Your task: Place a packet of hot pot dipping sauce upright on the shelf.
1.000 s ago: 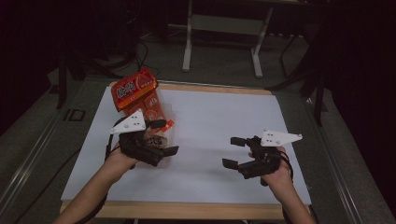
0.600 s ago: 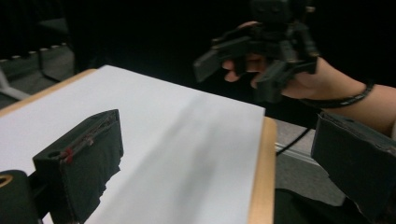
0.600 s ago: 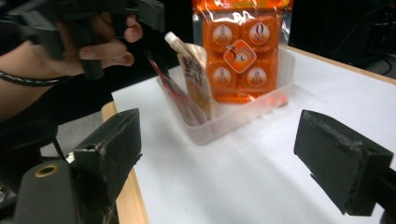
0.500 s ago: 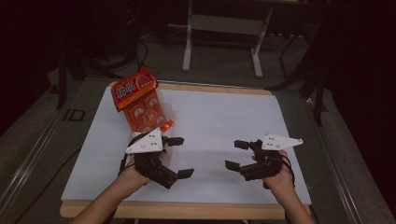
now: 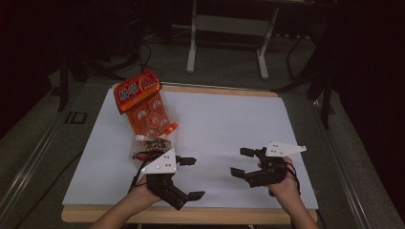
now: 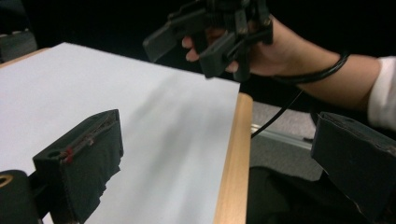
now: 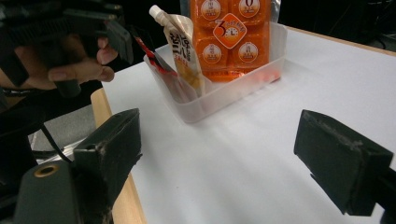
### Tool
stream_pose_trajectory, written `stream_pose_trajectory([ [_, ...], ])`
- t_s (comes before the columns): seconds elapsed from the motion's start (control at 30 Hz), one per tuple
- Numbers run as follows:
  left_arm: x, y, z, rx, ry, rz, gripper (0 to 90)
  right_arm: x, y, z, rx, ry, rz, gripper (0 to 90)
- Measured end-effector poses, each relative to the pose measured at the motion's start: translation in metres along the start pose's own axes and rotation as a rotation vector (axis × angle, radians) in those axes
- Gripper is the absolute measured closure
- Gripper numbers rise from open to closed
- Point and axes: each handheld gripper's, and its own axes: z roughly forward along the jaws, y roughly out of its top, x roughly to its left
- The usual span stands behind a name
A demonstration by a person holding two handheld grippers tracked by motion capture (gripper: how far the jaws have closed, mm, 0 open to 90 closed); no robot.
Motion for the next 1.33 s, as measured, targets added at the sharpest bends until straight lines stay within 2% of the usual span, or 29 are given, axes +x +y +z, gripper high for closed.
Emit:
stream_pose_trajectory([
  [0.17, -0.001, -0.009, 0.002, 0.014, 0.007, 0.011, 2.7, -0.001, -0.002, 0.001, -0.006, 0.001, 0.008, 14.7],
  [0.37, -0.002, -0.018, 0.003, 0.012, 0.006, -0.005, 2.7, -0.003, -0.007, 0.004, 0.008, -0.003, 0.014, 14.7],
  [0.53, -0.005, -0.032, 0.008, 0.034, -0.007, -0.022, 2.7, -0.006, -0.010, 0.005, 0.015, -0.008, 0.021, 14.7],
  [0.87, -0.007, -0.052, 0.012, 0.062, -0.002, -0.041, 2.7, -0.008, -0.016, 0.007, 0.026, -0.008, 0.032, 14.7],
  [1.17, -0.005, -0.061, 0.015, 0.074, -0.004, -0.065, 2.7, -0.008, -0.019, 0.010, 0.039, -0.007, 0.032, 14.7],
  [1.33, -0.005, -0.061, 0.014, 0.072, 0.000, -0.061, 2.8, -0.009, -0.019, 0.012, 0.044, -0.008, 0.030, 14.7],
])
